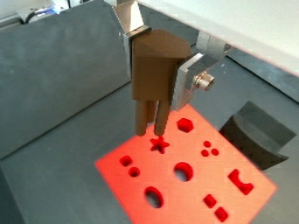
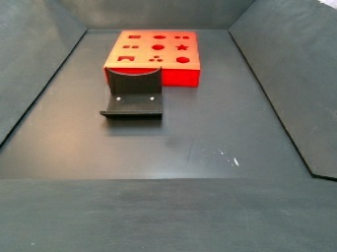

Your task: Insert the 3 prong object.

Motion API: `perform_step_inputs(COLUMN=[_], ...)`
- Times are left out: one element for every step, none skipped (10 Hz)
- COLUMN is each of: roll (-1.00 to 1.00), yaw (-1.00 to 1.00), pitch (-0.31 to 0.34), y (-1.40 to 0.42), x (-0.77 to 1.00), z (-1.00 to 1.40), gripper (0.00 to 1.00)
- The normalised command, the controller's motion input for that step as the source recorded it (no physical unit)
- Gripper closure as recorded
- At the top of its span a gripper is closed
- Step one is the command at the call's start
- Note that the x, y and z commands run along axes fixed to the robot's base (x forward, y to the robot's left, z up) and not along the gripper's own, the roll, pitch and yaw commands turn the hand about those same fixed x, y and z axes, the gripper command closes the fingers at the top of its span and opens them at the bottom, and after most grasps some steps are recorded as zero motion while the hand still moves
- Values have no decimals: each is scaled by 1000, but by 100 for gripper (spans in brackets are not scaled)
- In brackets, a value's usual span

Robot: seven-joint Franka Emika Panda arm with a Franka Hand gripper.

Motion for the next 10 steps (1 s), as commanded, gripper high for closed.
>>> perform_step_inputs(roll=[247,297,409,477,466,407,367,353,311,263], yaw=[83,0,0,0,0,0,0,0,0,0], pitch=[10,96,133,127,176,284,354,371,400,433], y=[403,497,443,360,294,169,89,69,34,37], x=[760,840,840,789,837,820,769,769,760,734], z=[-20,-174,-114,-40,-51,-89,-97,-111,-151,-169], gripper=[100,100,100,100,100,100,100,100,100,100])
